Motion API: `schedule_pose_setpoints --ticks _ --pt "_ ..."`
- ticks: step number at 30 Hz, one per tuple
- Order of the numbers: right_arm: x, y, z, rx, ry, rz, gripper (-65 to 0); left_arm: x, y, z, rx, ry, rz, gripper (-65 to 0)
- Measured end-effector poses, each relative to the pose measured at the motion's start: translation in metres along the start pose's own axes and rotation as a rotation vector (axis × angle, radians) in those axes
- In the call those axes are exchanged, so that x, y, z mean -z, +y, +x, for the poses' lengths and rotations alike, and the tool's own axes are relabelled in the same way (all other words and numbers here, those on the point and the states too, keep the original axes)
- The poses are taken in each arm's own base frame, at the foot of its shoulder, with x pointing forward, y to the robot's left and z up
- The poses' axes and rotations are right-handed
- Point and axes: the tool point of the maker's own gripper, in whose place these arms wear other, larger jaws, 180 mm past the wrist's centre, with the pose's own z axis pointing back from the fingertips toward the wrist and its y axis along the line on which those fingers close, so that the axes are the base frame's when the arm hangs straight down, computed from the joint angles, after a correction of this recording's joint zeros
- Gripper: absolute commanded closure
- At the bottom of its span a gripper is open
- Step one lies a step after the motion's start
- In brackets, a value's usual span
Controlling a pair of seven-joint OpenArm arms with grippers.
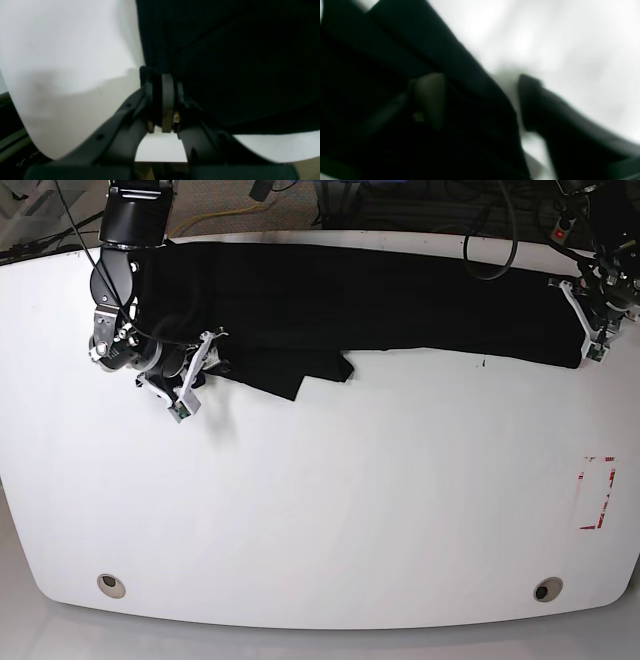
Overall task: Fold the T-shirt properly
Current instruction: 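Release and regrasp the folded shirt edge with both grippers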
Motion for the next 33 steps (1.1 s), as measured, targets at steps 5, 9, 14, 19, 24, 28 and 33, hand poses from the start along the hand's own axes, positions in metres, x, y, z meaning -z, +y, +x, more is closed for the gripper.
schedule_pose_setpoints --ticks 5,9,14,19,24,28,33 --pt "0.004 0.008 0.0 -0.003 0.001 0.019 0.0 0.0 0.002 0.002 0.001 -0.003 0.004 -1.5" --pt "0.003 0.006 0.004 -0.008 -0.001 0.016 0.0 0.0 0.007 0.015 -0.003 -0.033 0.016 -1.5" --pt "-0.009 0.003 0.027 -0.059 -0.05 -0.021 0.0 -0.006 0.016 0.038 0.004 -0.084 0.048 -1.5" --pt "-0.024 -0.001 0.06 -0.118 -0.107 -0.057 0.0 -0.014 0.017 0.078 0.05 -0.166 0.066 -1.5" --pt "-0.038 -0.018 0.088 -0.16 -0.14 -0.102 0.0 -0.02 0.018 0.123 0.084 -0.255 0.082 -1.5" --pt "-0.045 -0.035 0.111 -0.167 -0.167 -0.132 0.0 -0.024 0.028 0.151 0.145 -0.261 0.152 -1.5" --pt "-0.053 -0.054 0.126 -0.166 -0.172 -0.155 0.0 -0.019 0.033 0.179 0.129 -0.303 0.138 -1.5"
